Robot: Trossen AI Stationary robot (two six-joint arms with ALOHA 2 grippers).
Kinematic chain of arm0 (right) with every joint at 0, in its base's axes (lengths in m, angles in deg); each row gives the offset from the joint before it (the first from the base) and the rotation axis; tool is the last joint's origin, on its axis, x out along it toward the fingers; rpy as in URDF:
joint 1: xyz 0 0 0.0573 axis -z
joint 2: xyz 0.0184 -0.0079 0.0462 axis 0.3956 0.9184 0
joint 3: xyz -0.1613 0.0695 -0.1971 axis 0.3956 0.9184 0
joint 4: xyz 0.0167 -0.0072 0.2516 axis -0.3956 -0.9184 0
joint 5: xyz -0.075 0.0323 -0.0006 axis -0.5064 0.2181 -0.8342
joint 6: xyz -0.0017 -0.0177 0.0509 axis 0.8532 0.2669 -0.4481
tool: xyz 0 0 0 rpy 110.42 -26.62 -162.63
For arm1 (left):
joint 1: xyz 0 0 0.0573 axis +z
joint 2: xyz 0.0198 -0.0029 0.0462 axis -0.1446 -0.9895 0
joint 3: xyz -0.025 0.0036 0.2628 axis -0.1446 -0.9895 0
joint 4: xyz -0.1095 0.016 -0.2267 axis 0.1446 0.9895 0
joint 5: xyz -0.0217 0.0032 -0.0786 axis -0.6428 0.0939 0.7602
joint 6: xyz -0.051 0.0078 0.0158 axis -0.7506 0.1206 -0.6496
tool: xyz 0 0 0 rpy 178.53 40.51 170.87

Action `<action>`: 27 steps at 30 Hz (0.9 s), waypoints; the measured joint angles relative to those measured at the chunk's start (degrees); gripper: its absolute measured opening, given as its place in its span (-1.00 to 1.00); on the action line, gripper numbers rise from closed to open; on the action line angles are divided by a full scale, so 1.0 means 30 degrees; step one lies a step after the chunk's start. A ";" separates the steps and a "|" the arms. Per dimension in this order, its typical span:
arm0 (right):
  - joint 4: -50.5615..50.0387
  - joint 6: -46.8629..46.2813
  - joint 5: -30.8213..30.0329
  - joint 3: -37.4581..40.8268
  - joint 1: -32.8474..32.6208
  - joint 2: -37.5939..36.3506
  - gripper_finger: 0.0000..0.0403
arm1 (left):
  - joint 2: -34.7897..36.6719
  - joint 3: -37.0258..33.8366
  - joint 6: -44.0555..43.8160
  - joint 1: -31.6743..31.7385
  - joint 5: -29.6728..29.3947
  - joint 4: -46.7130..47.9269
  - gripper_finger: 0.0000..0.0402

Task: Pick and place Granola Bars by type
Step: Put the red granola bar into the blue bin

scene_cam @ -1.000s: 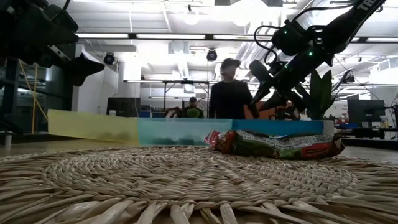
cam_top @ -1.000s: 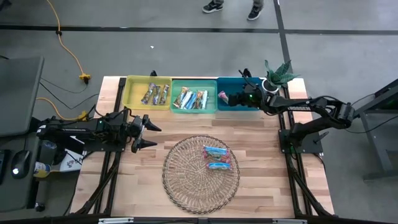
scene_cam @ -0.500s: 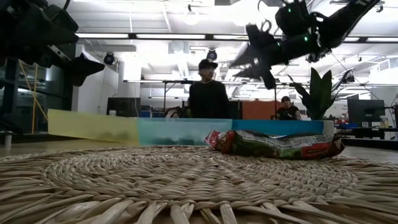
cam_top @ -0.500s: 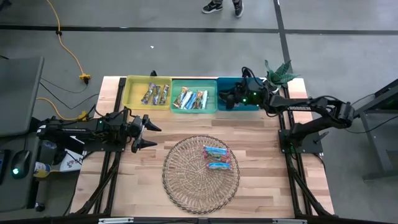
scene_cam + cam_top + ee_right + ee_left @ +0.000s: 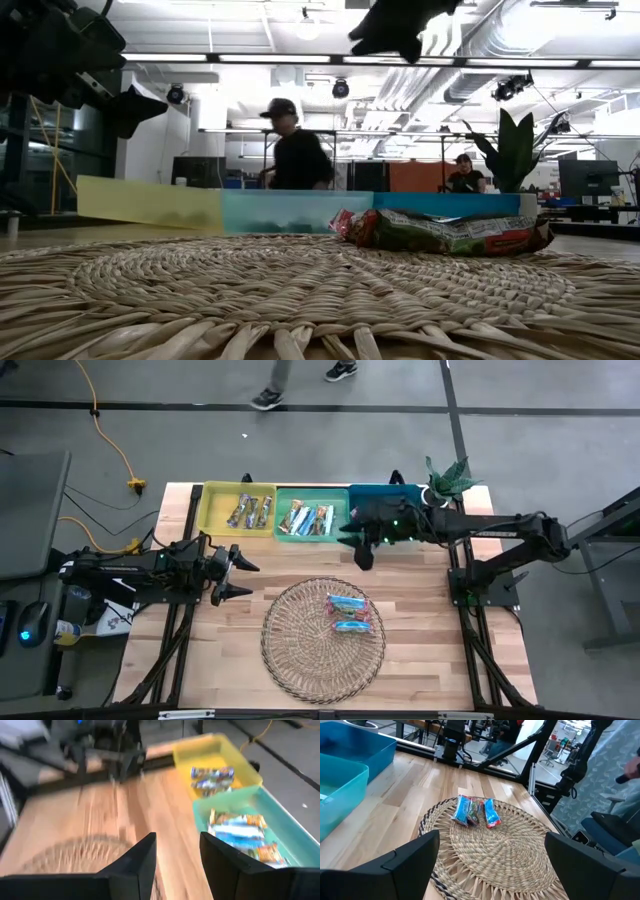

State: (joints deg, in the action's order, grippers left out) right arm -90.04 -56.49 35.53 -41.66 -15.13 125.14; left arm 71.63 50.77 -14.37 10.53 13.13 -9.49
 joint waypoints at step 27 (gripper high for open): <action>-0.0845 -0.6582 -0.2304 0.5182 -0.9508 0.0000 0.05 | 0.0000 0.0000 -0.0003 0.0000 -0.0106 0.0003 0.78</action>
State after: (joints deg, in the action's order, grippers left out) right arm -92.57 -76.23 28.62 -26.12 -43.65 125.14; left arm 71.63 50.77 -14.38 10.53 12.81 -9.48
